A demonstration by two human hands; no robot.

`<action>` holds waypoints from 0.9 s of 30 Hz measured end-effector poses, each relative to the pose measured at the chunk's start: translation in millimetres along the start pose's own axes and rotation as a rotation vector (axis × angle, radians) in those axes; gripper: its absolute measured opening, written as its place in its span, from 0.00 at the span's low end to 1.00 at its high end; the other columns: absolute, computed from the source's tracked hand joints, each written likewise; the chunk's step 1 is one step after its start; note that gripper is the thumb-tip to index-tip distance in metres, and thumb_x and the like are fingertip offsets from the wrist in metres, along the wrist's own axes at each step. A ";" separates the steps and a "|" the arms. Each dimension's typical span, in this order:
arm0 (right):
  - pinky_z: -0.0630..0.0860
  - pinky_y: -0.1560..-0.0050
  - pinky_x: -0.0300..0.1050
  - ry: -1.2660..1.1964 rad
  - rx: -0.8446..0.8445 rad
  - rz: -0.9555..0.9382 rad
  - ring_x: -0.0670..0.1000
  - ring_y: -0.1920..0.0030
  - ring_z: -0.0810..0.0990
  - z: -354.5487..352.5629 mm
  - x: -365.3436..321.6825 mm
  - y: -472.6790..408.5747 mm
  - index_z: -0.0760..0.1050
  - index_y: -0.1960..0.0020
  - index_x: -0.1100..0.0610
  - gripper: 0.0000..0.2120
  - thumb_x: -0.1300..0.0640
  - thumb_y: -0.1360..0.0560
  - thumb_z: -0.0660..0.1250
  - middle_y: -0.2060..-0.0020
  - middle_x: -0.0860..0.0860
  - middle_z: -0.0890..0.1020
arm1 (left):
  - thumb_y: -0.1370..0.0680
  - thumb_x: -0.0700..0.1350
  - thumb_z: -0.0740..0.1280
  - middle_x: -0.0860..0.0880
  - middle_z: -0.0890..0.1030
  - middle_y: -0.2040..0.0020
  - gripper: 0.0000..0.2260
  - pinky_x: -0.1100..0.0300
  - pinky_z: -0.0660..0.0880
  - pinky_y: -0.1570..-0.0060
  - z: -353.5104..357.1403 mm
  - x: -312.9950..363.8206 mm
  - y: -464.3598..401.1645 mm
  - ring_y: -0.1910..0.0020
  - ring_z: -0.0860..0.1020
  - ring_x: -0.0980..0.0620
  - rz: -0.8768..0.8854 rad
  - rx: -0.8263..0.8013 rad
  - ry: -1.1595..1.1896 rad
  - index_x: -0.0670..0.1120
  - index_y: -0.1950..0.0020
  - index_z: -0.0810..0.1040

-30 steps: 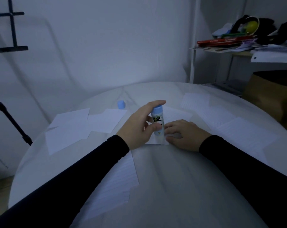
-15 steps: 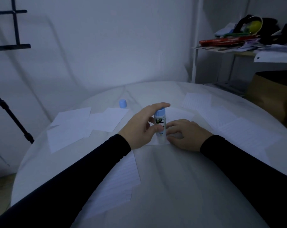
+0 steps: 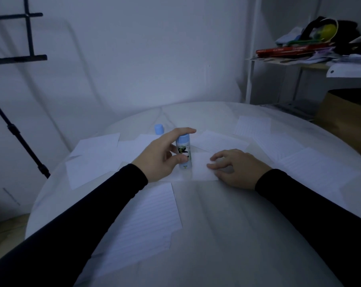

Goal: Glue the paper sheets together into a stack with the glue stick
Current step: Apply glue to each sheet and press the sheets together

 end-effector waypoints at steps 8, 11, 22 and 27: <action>0.63 0.32 0.49 -0.011 0.005 -0.008 0.45 0.34 0.68 -0.4 -0.1 0.7 0.77 0.40 0.40 0.13 0.47 0.24 0.62 0.36 0.38 0.73 | 0.27 0.43 0.66 0.56 0.76 0.46 0.25 0.57 0.74 0.59 -20.8 -15.2 13.2 0.61 0.76 0.48 -0.034 0.016 -0.017 0.69 0.38 0.68; 0.63 0.33 0.46 -0.011 0.013 -0.012 0.45 0.34 0.68 -0.9 -0.7 0.6 0.77 0.40 0.40 0.13 0.47 0.24 0.63 0.36 0.38 0.73 | 0.28 0.45 0.66 0.54 0.77 0.45 0.24 0.57 0.74 0.58 -30.1 -23.6 18.4 0.61 0.76 0.49 -0.064 0.031 -0.035 0.68 0.38 0.68; 0.62 0.33 0.46 -0.012 0.014 -0.001 0.45 0.34 0.68 -3.3 -4.2 4.1 0.77 0.40 0.42 0.14 0.48 0.24 0.63 0.36 0.38 0.73 | 0.28 0.43 0.66 0.60 0.76 0.50 0.26 0.68 0.69 0.62 -44.0 -27.1 24.2 0.64 0.74 0.57 -0.056 0.033 -0.093 0.72 0.40 0.68; 0.64 0.34 0.48 -0.028 0.057 0.002 0.47 0.35 0.69 -4.8 -8.3 2.6 0.79 0.45 0.46 0.12 0.54 0.27 0.65 0.40 0.41 0.76 | 0.27 0.45 0.68 0.63 0.76 0.54 0.25 0.60 0.73 0.63 -76.3 -18.9 15.8 0.66 0.76 0.54 -0.003 0.235 -0.013 0.69 0.38 0.67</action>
Point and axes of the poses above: each hand's wrist, its own y-axis away from the middle knuckle, its own z-axis out of the palm, x = y × z, the point moved 9 cm from there along -y, towards the middle knuckle
